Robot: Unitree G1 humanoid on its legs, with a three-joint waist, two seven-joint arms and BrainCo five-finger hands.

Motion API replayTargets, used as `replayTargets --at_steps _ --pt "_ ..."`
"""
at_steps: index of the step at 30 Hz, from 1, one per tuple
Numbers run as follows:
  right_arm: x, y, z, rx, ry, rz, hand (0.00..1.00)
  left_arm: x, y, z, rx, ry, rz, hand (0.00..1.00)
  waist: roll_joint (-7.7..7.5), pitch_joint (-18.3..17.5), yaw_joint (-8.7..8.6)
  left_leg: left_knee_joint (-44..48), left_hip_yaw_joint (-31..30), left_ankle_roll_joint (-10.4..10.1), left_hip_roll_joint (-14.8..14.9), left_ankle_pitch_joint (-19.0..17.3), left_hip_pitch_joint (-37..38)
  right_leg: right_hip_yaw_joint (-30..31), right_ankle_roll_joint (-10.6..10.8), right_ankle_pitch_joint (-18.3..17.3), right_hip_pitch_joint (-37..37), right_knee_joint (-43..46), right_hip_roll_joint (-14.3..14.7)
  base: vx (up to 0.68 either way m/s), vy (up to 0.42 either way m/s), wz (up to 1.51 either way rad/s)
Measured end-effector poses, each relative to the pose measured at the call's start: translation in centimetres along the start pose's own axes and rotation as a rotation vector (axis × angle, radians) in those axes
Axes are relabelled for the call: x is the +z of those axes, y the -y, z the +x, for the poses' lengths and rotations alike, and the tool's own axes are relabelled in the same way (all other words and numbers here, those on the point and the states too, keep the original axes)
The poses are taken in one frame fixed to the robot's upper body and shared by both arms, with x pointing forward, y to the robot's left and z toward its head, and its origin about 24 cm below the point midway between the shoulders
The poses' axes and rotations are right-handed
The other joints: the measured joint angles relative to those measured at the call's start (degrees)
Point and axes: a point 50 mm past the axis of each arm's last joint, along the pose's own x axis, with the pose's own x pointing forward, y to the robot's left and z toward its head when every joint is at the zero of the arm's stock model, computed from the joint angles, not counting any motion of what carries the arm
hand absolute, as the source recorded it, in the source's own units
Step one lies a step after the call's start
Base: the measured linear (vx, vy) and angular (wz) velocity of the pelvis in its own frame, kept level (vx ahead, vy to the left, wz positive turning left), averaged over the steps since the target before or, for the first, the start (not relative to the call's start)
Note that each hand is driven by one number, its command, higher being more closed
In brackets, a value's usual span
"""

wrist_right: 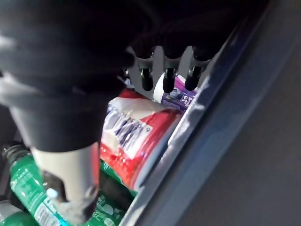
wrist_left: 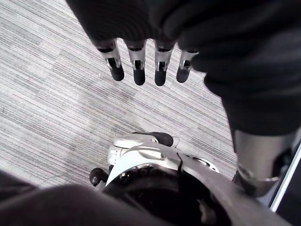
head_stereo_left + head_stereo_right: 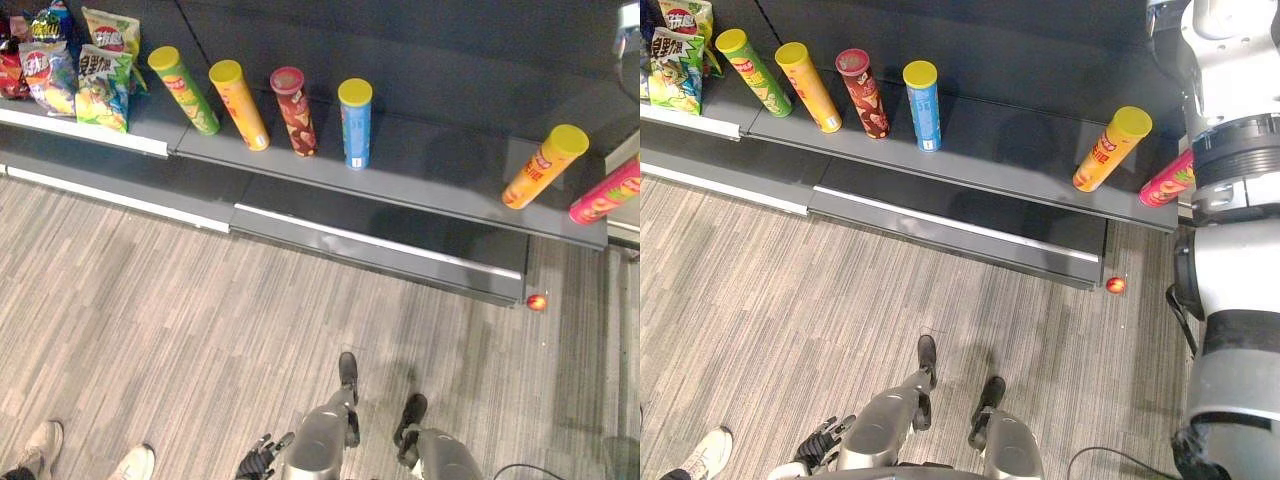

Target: Put the gum and the chips on the shelf.

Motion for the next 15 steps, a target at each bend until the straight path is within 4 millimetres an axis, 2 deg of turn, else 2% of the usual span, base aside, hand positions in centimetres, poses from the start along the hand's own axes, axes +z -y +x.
replayTargets --at_steps 5,15 --pt "-0.35 0.03 -0.06 -0.003 -0.012 -0.002 0.0 0.04 0.07 0.0 -0.003 0.001 0.003 0.0 -0.02 0.0 0.45 0.0 1.0 0.2 0.1 0.2 0.9 0.8 0.0 0.0 0.3 0.1 0.0 0.04 -0.011 -0.09" --pt "-0.13 0.03 -0.05 -0.003 0.005 0.003 0.0 -0.06 -0.24 -0.03 0.004 -0.009 0.013 0.0 -0.3 -0.2 -0.47 0.0 1.4 0.1 0.7 0.2 2.6 1.2 0.0 0.0 2.0 -0.5 0.5 0.03 -0.018 -0.03"
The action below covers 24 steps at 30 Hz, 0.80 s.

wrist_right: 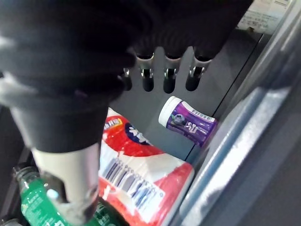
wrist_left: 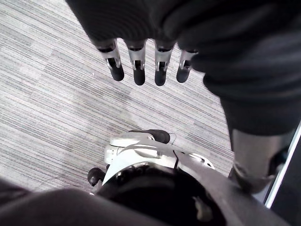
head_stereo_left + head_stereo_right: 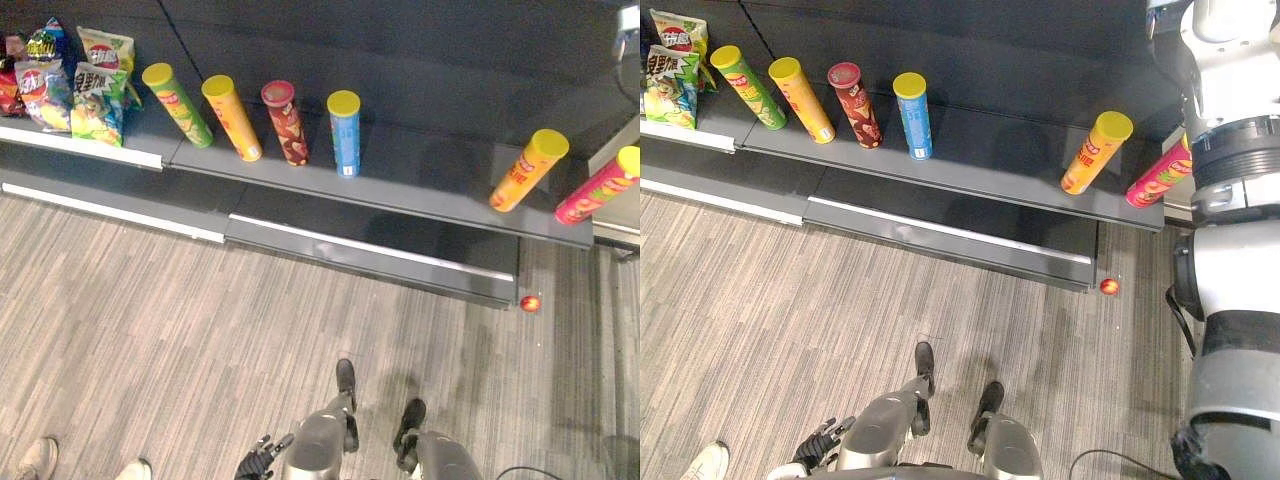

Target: Put the gum and the chips on the shelf.

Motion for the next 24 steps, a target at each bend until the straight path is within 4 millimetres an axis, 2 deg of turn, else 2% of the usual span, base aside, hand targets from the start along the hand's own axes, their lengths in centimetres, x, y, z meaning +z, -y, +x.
replayTargets --at_steps 9,14,18,21,24 --pt "1.0 -0.1 0.0 0.006 0.075 0.023 0.0 -1.1 -1.3 -0.3 0.038 -0.05 0.012 0.0 -3.16 -4.7 -0.17 -0.2 0.2 -1.2 0.4 -0.8 2.3 0.3 0.0 0.1 3.3 -3.5 1.1 0.06 -0.031 -0.02" --pt "2.9 -0.5 -0.1 0.026 0.174 0.047 0.0 -1.7 -1.6 -0.4 0.05 -0.072 0.015 0.0 -4.41 -7.6 -0.23 -0.3 0.2 -1.5 0.6 -1.1 3.6 0.7 0.0 0.3 5.1 -4.9 1.4 0.07 -0.032 -0.05" --pt "5.2 -1.1 -0.5 0.061 0.278 0.101 0.0 -2.3 -1.9 -0.5 0.062 -0.097 0.045 0.0 -5.14 -9.5 -1.35 -0.4 0.8 -1.9 1.0 -1.3 4.4 1.7 -0.4 0.7 5.9 -6.0 2.0 0.03 -0.019 -0.12" --pt "6.7 -1.8 -1.2 0.117 0.349 0.139 0.0 -2.9 -2.1 -0.7 0.067 -0.123 0.047 0.0 -5.31 -11.7 -2.1 -0.4 1.7 -2.2 1.3 -1.6 4.5 2.7 -0.3 0.8 5.8 -6.8 2.2 0.01 -0.01 -0.17" --pt "6.2 -2.2 -3.2 0.17 0.384 0.216 0.0 -3.3 -2.2 -0.8 0.07 -0.141 0.047 0.0 -6.0 -13.6 -2.66 -0.4 2.7 -2.5 1.5 -1.8 5.2 3.9 -0.3 0.8 6.0 -6.7 2.2 0.03 -0.004 -0.16"
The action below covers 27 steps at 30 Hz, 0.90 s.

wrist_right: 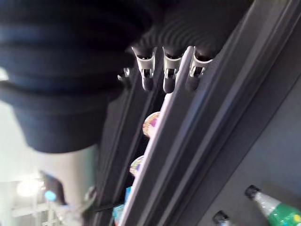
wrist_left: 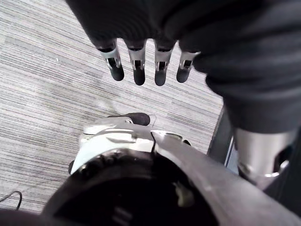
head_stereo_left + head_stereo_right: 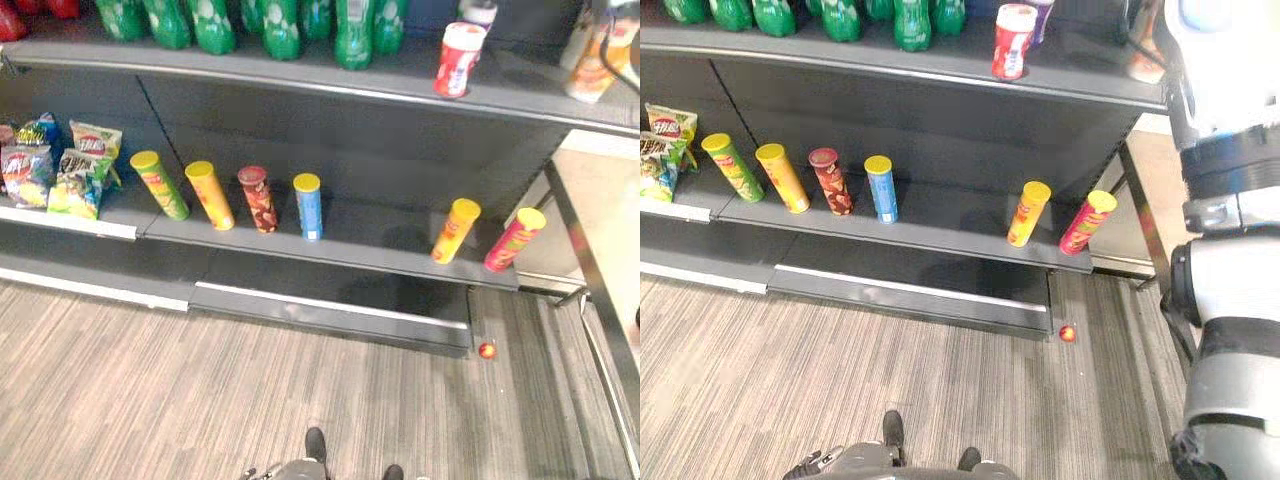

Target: Put the gum and the chips on the shelf.

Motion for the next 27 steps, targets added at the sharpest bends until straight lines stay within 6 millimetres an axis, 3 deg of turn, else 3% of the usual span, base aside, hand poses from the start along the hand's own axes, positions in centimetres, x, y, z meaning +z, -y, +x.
replayTargets --at_steps 3,8,9,11,19,22,27 --pt "-0.3 -0.8 -2.9 0.045 0.005 0.08 0.0 -0.3 -0.1 0.1 0.001 -0.019 0.01 0.0 -0.53 -0.8 -0.73 0.0 1.0 -0.2 0.2 -0.1 0.4 1.2 0.2 0.1 -0.1 0.1 0.1 0.01 0.006 -0.25" --pt "-1.5 -5.9 -10.1 0.239 -0.09 0.293 0.0 -1.3 -0.3 0.0 0.004 -0.064 0.037 0.0 -0.51 -2.7 -2.56 0.0 4.3 -0.6 0.6 -0.9 1.3 4.5 0.5 0.5 -0.9 0.2 0.1 0.01 0.02 -0.35" --pt "-1.5 -7.5 -12.7 0.312 -0.133 0.364 0.0 -1.3 -0.3 0.0 0.004 -0.065 0.041 0.0 -0.54 -2.9 -2.93 0.0 5.1 -0.6 0.7 -1.1 1.7 5.2 0.5 0.7 -0.8 0.2 0.2 0.04 0.009 -0.25" --pt "-1.6 -8.8 -15.0 0.368 -0.182 0.437 0.0 -1.4 -0.4 0.0 0.005 -0.067 0.063 0.0 -0.57 -3.0 -3.77 0.0 5.1 -0.6 0.7 -1.1 1.9 5.2 0.5 0.7 -0.7 0.2 0.2 0.04 0.004 -0.11" --pt "-2.5 -14.5 -26.1 0.563 -0.539 0.78 0.0 -1.8 -0.6 -0.1 0.048 -0.063 0.075 0.0 -0.77 -4.0 -4.49 0.0 6.6 -1.0 0.9 -1.8 2.4 7.2 0.3 0.9 -1.0 0.3 0.3 0.04 0.007 -0.1" --pt "-3.1 -15.8 -28.8 0.553 -0.662 0.895 0.0 -2.0 -0.6 -0.1 0.059 -0.07 0.076 0.0 -0.53 -4.2 -4.89 0.0 6.6 -0.8 0.8 -2.3 2.6 7.4 0.1 0.7 -0.9 0.4 0.2 0.04 0.025 -0.03" --pt "-3.7 -20.0 -38.2 0.642 -1.053 1.019 0.0 -2.2 -0.5 -0.1 0.075 -0.076 0.072 0.0 0.17 -4.1 -5.15 0.0 6.8 -0.6 0.1 -2.9 2.7 7.6 0.1 0.3 -1.0 1.0 -0.5 0.05 0.038 -0.01"
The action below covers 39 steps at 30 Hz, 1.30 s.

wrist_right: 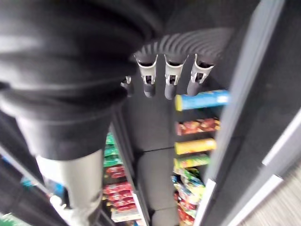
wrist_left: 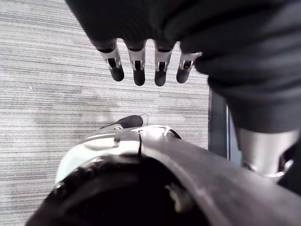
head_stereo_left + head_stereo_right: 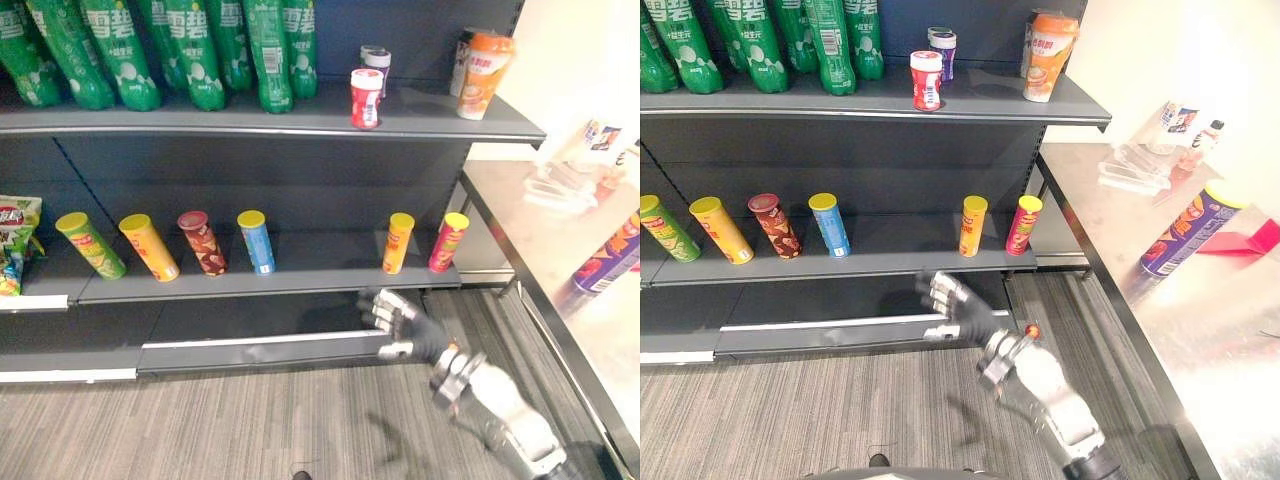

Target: Put the gum and the chips on the shelf.

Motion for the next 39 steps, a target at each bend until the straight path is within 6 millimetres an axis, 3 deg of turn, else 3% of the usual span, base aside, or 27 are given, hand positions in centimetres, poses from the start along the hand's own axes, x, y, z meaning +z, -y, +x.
replayTargets --at_steps 2,8,11,13,18,24,34,39 --pt "-3.9 0.5 -0.6 -0.062 -0.13 0.062 0.0 -0.2 0.1 0.0 0.011 -0.007 -0.004 0.0 0.76 -0.1 -0.11 0.0 0.0 0.2 -0.5 -0.3 0.1 0.0 0.2 -0.2 0.0 0.1 -0.4 0.06 0.058 0.01" --pt "-11.8 1.8 -3.9 -0.277 -0.421 0.123 0.0 -0.3 0.6 0.1 0.031 -0.016 -0.025 0.0 1.88 -0.1 -0.2 0.0 0.0 0.6 -1.4 -1.1 0.4 0.0 0.9 -0.7 0.0 1.1 -1.5 0.06 0.059 0.02" --pt "-15.4 2.8 -7.5 -0.529 -0.567 0.229 0.0 -0.8 0.7 0.0 0.043 -0.045 -0.129 0.0 2.37 0.0 -0.21 0.0 -0.1 0.7 -1.8 -1.6 0.9 0.0 1.3 -0.9 0.3 1.2 -1.9 0.07 0.037 0.01" --pt "-17.7 3.0 -11.0 -0.731 -0.669 0.328 0.0 -1.3 0.6 0.0 0.046 -0.069 -0.207 0.0 2.47 0.1 -0.26 0.0 -0.1 0.8 -2.2 -2.0 2.1 -0.1 1.4 -1.1 1.5 1.3 -2.1 0.08 0.031 -0.01" --pt "-18.6 4.0 -14.4 -0.965 -0.752 0.338 0.0 -1.4 0.7 0.0 0.026 -0.079 -0.238 0.0 2.56 0.2 -0.42 0.0 0.0 0.8 -2.5 -2.5 3.1 0.0 1.6 -1.9 2.1 1.7 -2.5 0.06 0.029 0.0" --pt "-20.0 2.6 -17.0 -1.036 -0.894 0.348 0.0 -1.6 0.8 0.1 0.018 -0.098 -0.237 0.0 2.86 0.5 -0.53 0.0 0.6 0.7 -2.6 -2.9 3.2 0.5 1.8 -2.2 1.9 2.0 -2.6 0.03 0.017 -0.04" --pt "-20.3 2.4 -17.8 -1.076 -0.928 0.35 0.0 -1.5 1.2 0.3 0.007 -0.121 -0.229 0.0 3.43 1.4 -1.52 0.0 3.8 0.7 -2.5 -4.2 4.5 3.6 1.8 -3.1 1.3 2.8 -2.6 0.03 0.028 -0.16" --pt "-20.2 2.4 -17.8 -1.15 -0.893 0.403 0.0 -0.6 1.4 0.5 -0.017 -0.12 -0.222 0.0 3.05 3.6 -2.06 0.1 11.0 0.5 -2.7 -6.1 6.0 9.6 2.9 -4.2 -3.8 9.0 -2.8 0.04 0.047 -0.72"
